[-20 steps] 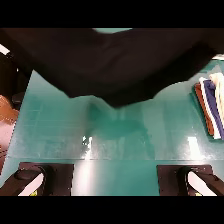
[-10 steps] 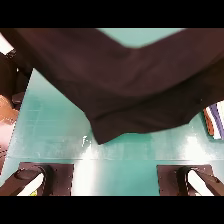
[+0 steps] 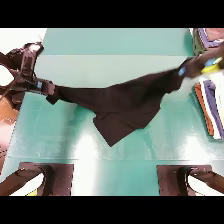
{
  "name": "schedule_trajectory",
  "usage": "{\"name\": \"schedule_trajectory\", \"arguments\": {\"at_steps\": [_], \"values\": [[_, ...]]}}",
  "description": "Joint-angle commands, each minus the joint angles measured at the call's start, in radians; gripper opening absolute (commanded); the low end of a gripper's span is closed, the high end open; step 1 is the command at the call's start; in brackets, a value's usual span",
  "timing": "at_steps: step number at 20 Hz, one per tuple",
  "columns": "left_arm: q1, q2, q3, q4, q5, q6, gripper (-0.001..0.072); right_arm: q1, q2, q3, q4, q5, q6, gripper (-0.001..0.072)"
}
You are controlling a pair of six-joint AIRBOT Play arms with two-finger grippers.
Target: Fold the shirts.
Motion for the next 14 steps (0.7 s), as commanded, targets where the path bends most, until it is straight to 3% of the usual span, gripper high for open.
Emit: {"name": "schedule_trajectory", "arguments": {"at_steps": [1,6,11,14], "values": [[0.000,-0.019,-0.060,0.144,0.010,0.001,0.0027,0.126,0.084,-0.239,-0.024,0.042,0.017,0.0016],[0.000,-0.019,-0.049,0.161,0.061,-0.011,0.0027,0.156,0.279,-0.413,-0.026,0.062,0.037,0.0016],[0.000,-0.019,-0.050,0.153,0.098,-0.036,0.0027,0.027,0.359,-0.481,-0.024,-0.052,0.088,0.0016],[0.000,-0.019,-0.049,0.153,0.199,-0.072,0.0031,-0.038,0.357,-0.485,-0.024,-0.108,0.087,0.0016]]}}
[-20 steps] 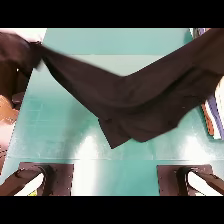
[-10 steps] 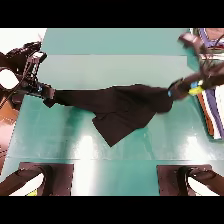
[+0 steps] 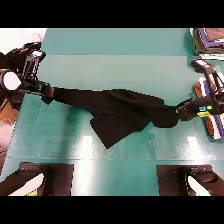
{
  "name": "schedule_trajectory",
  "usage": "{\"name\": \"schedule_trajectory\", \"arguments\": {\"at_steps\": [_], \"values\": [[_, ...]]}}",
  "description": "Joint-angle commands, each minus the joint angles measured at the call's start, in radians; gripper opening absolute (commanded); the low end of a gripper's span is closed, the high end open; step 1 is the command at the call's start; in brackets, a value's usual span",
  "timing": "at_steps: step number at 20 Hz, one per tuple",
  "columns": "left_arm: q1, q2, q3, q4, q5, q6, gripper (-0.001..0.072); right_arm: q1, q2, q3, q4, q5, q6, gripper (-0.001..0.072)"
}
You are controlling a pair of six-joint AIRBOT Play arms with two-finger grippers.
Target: Fold the shirts.
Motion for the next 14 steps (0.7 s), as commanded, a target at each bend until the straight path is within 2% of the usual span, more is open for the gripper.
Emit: {"name": "schedule_trajectory", "arguments": {"at_steps": [1,2,3,5,7,9,12,14], "values": [[0.000,0.000,0.000,0.002,0.137,-0.056,0.0269,-0.067,0.018,-0.019,0.001,-0.084,0.013,0.0016],[0.001,-0.001,0.001,0.002,0.174,-0.109,0.0493,-0.074,0.018,-0.019,0.001,-0.098,0.013,0.0016],[0.001,-0.002,0.010,0.002,0.186,-0.145,0.0497,-0.074,0.018,-0.019,0.000,-0.108,0.013,0.0016],[0.001,-0.001,0.036,0.002,0.175,-0.163,0.0499,-0.072,0.018,-0.019,0.001,-0.116,0.013,0.0016],[0.000,-0.001,0.076,-0.028,0.100,-0.197,0.0499,-0.072,0.018,-0.019,0.000,-0.116,0.013,0.0016],[0.000,-0.001,0.048,-0.229,0.003,-0.189,0.0499,-0.072,0.018,-0.019,0.000,-0.119,0.013,0.0016],[-0.005,-0.001,-0.151,-0.614,0.003,-0.084,0.0499,-0.072,0.018,-0.019,0.001,-0.140,0.013,0.0016],[-0.027,-0.001,-0.298,-0.705,0.027,-0.074,0.0500,-0.072,0.018,-0.019,0.001,-0.140,0.013,0.0016]]}}
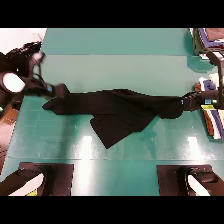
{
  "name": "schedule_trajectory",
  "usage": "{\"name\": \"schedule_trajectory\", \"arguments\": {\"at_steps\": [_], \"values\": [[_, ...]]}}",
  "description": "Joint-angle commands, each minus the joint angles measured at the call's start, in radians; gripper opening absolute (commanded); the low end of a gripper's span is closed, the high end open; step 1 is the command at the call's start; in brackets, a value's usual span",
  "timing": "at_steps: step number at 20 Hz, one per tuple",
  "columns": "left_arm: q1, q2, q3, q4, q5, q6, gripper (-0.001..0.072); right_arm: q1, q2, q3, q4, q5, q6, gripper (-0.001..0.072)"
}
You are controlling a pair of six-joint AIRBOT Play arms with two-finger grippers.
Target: Fold the shirts.
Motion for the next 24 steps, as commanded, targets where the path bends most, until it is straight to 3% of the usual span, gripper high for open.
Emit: {"name": "schedule_trajectory", "arguments": {"at_steps": [1,6,12,16,20,21,23,24], "values": [[-0.028,0.000,-0.222,-0.288,0.017,0.043,0.0500,0.000,0.002,0.000,0.000,-0.012,0.000,0.0016],[-0.042,-0.001,-0.392,-0.472,0.238,0.046,0.0501,0.000,0.002,0.000,0.000,-0.026,0.000,0.0016],[-0.042,-0.104,-0.397,-0.563,0.336,0.047,0.0501,0.000,0.002,0.000,0.008,-0.033,0.000,0.0016],[-0.042,-0.154,-0.385,-0.783,0.434,0.178,0.0501,0.000,0.002,0.000,0.052,-0.034,0.000,0.0016],[-0.042,-0.157,-0.383,-0.805,0.523,0.176,0.0495,0.000,0.002,0.000,0.052,-0.038,0.000,0.0016],[-0.042,-0.157,-0.383,-0.820,0.536,0.177,0.0414,0.000,0.002,0.000,0.052,-0.037,0.000,0.0016],[-0.042,-0.156,-0.373,-0.837,0.534,0.177,0.0070,0.000,0.002,0.000,0.052,-0.037,0.000,0.0016],[-0.042,-0.154,-0.356,-0.837,0.511,0.178,0.0027,0.000,0.002,0.000,0.051,-0.039,0.000,0.0016]]}}
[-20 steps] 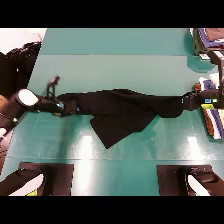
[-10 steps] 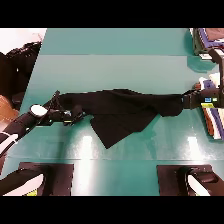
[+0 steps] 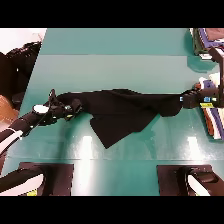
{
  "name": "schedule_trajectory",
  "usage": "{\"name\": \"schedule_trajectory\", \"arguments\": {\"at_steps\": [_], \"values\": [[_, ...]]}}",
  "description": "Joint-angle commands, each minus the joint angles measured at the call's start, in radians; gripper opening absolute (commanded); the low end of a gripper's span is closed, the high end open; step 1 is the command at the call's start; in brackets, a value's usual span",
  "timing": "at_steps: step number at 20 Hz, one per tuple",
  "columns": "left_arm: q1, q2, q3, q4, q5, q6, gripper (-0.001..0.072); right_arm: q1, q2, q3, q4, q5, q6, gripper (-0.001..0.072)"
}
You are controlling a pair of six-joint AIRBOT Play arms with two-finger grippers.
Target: Fold the shirts.
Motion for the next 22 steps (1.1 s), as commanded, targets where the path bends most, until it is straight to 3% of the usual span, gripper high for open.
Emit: {"name": "schedule_trajectory", "arguments": {"at_steps": [1,6,14,18,22], "values": [[0.000,0.010,0.044,-0.042,-0.036,0.019,0.0027,0.000,0.001,0.001,0.002,-0.011,0.000,0.0016],[0.000,0.174,0.327,-0.016,-0.212,0.148,0.0027,-0.041,-0.025,0.148,-0.009,-0.077,-0.001,0.0016],[0.001,0.310,1.019,0.330,-0.378,0.134,0.0027,-0.125,-0.160,0.679,-0.040,-0.050,-0.066,0.0016],[0.001,0.310,1.363,0.397,-0.494,0.134,0.0027,-0.125,-0.187,0.940,-0.088,-0.051,-0.070,0.0016],[0.001,0.318,1.502,0.396,-0.605,0.074,0.0027,-0.124,-0.147,1.012,-0.127,-0.100,-0.090,0.0016]]}}
